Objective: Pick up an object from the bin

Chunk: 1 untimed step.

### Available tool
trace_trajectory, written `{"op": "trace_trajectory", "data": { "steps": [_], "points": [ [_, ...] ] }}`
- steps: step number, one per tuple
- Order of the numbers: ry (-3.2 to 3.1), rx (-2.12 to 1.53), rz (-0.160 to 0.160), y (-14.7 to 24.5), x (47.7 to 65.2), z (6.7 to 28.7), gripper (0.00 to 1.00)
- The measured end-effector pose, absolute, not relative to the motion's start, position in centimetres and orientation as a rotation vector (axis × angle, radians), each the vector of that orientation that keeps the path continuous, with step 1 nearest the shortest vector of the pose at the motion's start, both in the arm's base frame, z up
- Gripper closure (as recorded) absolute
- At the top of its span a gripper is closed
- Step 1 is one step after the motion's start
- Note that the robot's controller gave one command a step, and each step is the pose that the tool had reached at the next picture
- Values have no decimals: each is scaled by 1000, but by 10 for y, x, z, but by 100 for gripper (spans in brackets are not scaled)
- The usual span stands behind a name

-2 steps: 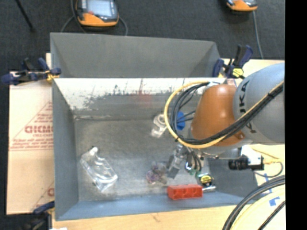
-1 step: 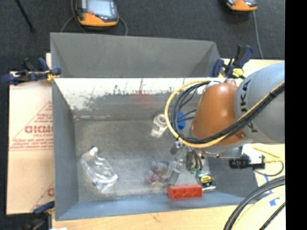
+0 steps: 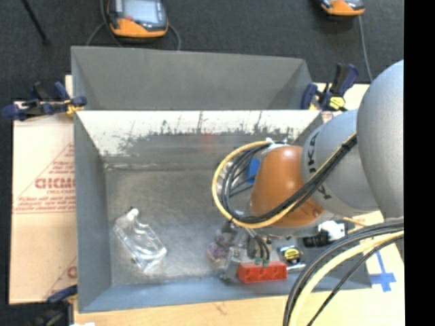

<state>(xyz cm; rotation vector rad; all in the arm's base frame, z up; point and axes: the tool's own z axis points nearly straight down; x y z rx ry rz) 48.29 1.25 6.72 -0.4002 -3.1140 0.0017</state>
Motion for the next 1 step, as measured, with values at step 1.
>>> {"op": "trace_trajectory", "data": {
  "steps": [1],
  "points": [
    [-3119,-402,1,12,484,70,100]
  ]
}}
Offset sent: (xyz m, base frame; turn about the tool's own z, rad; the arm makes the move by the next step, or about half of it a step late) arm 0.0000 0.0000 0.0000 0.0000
